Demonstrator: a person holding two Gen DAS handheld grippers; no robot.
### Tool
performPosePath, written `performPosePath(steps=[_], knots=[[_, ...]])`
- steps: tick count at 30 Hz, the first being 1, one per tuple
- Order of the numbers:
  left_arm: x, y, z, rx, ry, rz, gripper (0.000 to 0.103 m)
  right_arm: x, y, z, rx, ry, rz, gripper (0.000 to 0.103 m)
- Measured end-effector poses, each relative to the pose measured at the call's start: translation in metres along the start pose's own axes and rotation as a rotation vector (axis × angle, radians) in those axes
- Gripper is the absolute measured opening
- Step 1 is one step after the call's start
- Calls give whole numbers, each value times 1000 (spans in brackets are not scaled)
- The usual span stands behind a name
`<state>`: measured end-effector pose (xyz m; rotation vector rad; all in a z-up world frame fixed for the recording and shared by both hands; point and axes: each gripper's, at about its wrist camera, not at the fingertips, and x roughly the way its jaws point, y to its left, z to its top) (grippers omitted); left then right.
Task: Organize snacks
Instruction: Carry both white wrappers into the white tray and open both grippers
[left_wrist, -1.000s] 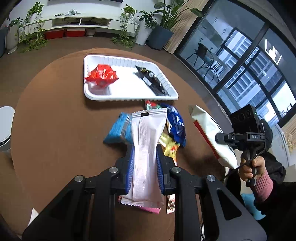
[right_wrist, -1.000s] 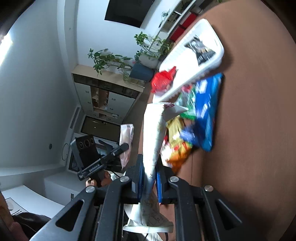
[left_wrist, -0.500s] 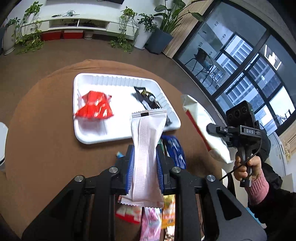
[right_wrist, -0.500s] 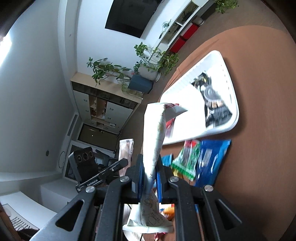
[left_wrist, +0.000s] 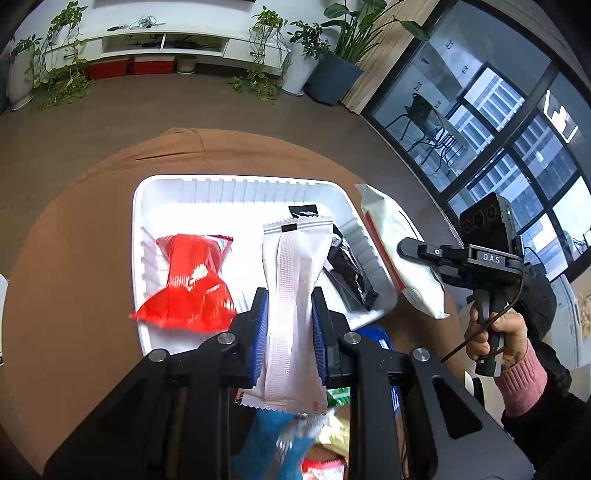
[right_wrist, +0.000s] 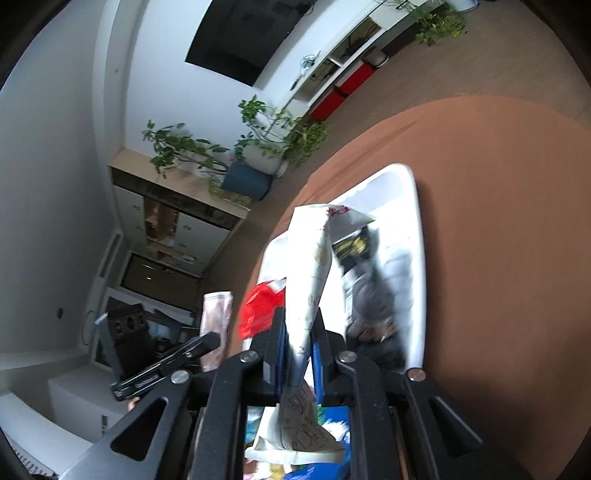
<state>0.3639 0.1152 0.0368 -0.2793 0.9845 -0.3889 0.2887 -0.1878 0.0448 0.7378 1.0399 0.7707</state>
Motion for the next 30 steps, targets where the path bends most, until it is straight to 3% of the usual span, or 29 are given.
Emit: performPosePath(steps=[10,16,20,30], knots=[[24,-1,20,-2,6,35,21,22,-6,25,-80,10,-120,13],[33,-11,21,30,-8,109,23,20,3,24,-178,-7,-235,17],[36,-19,20,81,-15,177,24,16,10,25,-223,-23,-251,17],[16,-25,8,100,-51,197,24,-1,26,9,-251,-51,-244,30]])
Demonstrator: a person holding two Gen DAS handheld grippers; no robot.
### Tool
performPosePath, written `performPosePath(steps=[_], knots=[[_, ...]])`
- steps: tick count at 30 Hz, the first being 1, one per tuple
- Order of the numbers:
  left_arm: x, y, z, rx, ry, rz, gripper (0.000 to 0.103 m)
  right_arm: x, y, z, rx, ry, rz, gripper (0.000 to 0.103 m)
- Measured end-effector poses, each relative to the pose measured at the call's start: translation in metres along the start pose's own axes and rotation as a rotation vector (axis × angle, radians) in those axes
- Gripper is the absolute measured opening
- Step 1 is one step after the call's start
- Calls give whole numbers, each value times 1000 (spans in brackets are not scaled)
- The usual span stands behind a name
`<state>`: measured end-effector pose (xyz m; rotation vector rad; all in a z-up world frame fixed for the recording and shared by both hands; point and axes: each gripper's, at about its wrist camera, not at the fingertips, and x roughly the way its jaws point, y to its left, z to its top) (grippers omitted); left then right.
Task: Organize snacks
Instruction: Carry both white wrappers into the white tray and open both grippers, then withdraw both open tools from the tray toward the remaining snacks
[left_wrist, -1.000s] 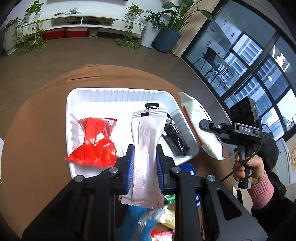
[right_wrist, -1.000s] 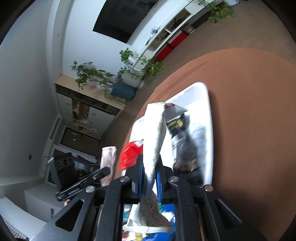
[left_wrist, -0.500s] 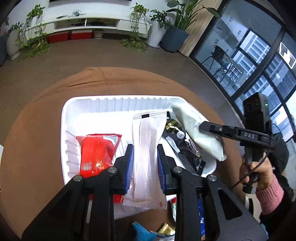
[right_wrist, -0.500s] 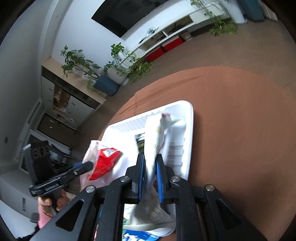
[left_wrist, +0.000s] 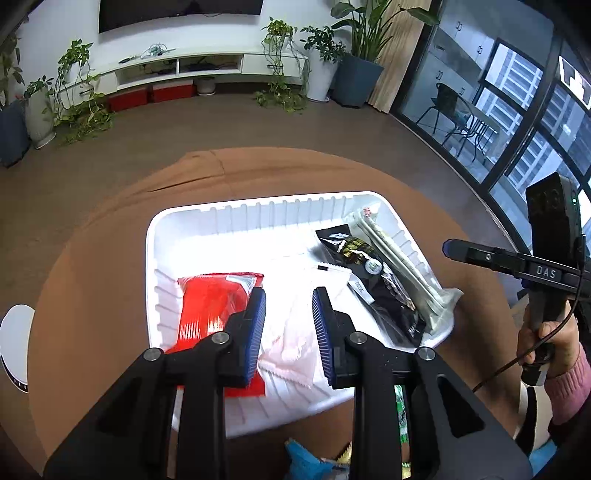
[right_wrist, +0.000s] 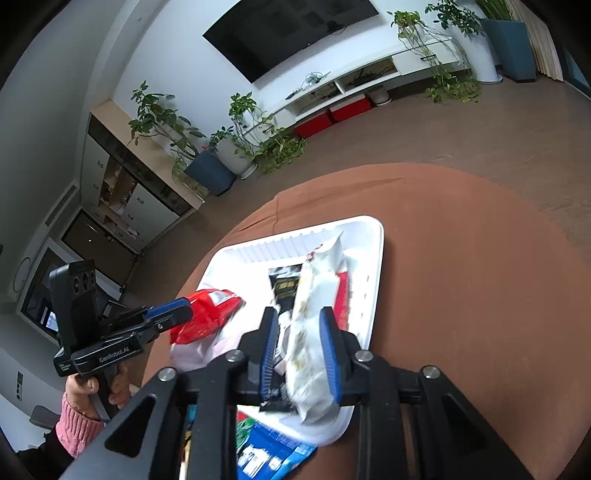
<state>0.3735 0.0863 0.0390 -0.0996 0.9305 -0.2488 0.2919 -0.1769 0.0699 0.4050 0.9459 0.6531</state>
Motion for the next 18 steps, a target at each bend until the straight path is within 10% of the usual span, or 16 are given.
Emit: performPosePath(steps=[13,18], knots=[[-54,-9,-66,31,6,7,26,-55,54,-59,-58,-6,52,45],[-67,-9,-104,34,28,-5,49,-66,65,-89,-63,5,49,51]])
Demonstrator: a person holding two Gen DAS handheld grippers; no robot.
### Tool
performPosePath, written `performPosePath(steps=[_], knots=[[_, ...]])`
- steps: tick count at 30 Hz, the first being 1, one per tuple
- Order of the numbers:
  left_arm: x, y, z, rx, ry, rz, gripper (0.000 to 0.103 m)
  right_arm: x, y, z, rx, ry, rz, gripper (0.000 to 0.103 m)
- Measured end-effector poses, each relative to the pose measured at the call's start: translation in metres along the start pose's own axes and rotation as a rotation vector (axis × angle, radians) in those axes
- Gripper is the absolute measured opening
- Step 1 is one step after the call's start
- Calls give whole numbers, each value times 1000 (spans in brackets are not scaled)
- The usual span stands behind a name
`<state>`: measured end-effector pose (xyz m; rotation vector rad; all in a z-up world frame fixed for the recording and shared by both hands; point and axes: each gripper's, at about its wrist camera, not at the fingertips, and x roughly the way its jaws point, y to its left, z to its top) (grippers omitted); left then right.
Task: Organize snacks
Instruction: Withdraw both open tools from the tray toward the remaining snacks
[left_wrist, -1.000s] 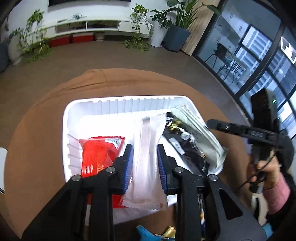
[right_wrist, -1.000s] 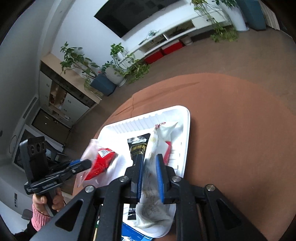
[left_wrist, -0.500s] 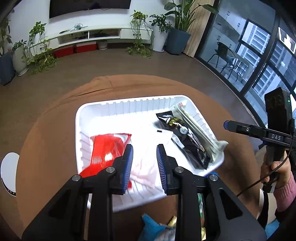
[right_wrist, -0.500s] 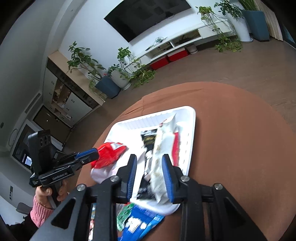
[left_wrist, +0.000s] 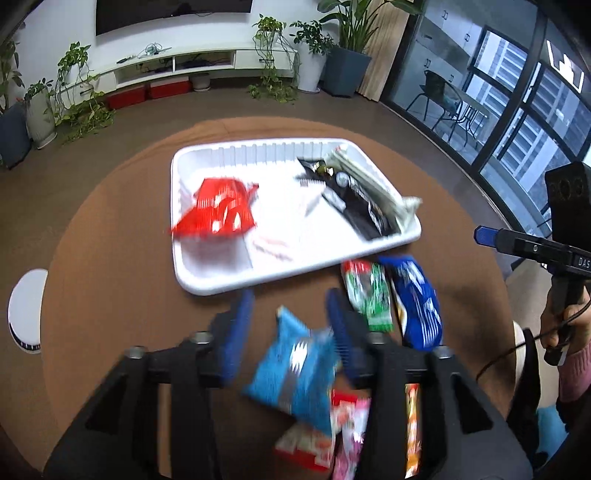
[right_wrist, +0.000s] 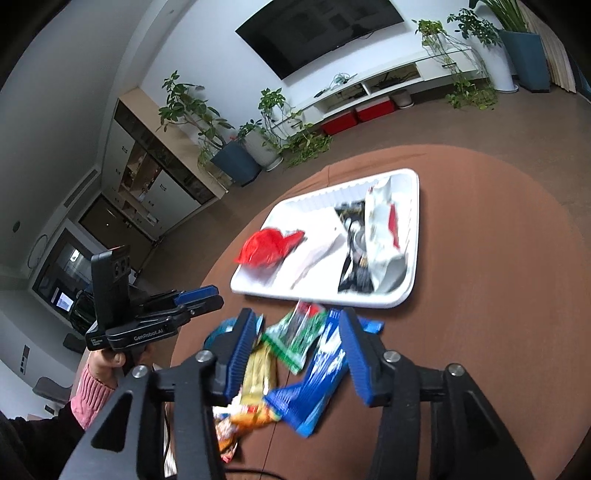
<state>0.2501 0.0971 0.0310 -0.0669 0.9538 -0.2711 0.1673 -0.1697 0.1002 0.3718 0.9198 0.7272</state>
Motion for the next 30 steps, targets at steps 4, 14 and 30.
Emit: performPosePath(steps=[4,14,30], knots=[[-6,-2,-22,1,10,-15,52,1,5,-24,11,18,-5,56],[-14,-7,-44,16,19,-16,54,16,10,-60,23,62,-55,60],[0,-7,-43,33,40,-24,54,46,14,-58,19,102,-131,65]])
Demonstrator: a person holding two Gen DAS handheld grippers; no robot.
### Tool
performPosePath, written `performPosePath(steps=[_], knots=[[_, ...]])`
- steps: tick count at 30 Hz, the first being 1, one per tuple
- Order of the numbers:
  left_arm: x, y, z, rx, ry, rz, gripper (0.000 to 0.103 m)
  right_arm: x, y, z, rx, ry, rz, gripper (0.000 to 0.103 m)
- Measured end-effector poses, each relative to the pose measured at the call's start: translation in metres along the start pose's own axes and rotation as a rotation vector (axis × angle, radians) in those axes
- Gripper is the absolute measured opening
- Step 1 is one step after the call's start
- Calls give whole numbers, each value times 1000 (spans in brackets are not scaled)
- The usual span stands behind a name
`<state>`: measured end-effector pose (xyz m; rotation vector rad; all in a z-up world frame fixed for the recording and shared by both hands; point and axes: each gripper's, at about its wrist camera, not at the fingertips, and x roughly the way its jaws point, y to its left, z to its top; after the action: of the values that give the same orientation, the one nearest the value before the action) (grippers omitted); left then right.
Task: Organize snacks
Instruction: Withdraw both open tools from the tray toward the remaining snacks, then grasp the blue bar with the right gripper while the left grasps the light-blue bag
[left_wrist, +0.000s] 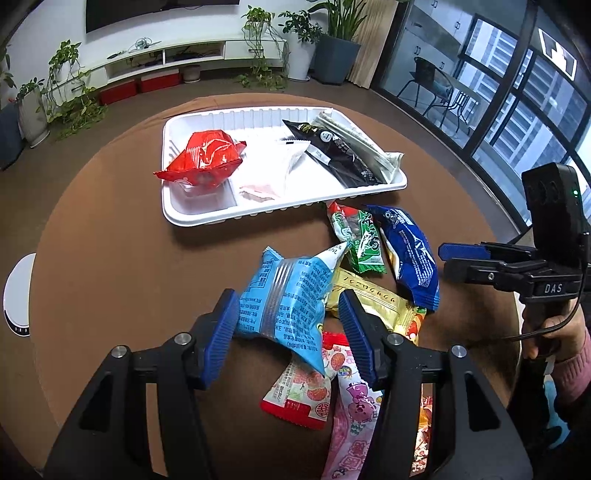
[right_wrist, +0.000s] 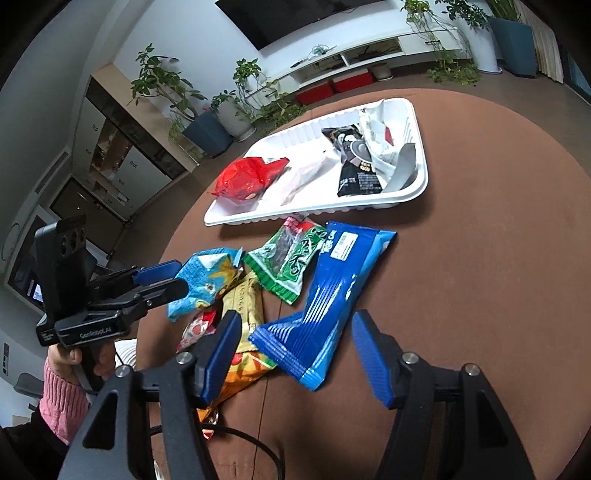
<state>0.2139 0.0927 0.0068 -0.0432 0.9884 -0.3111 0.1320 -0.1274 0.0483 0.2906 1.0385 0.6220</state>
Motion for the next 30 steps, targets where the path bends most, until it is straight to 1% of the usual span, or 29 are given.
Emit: performPosePath(steps=[7,10,22,27,29,30], knots=[[8,1,1,14,6,0,54,11,-5,4,10,28,-24,65],[10,2,1,16,10,-3,58,16,-5,7,12,38,-27,65],[25,9,1,15,42,-20,58,32,0,11,1,62,-44,65],[35,12,0,7,58,-32,58,36,3,10,-9,58,-54,65],[39,12,-1,3,73,-59,57,37,5,10,-19,53,-64,62],[41,11,-2,4,79,-63,55,37,6,9,-28,51,-74,57]])
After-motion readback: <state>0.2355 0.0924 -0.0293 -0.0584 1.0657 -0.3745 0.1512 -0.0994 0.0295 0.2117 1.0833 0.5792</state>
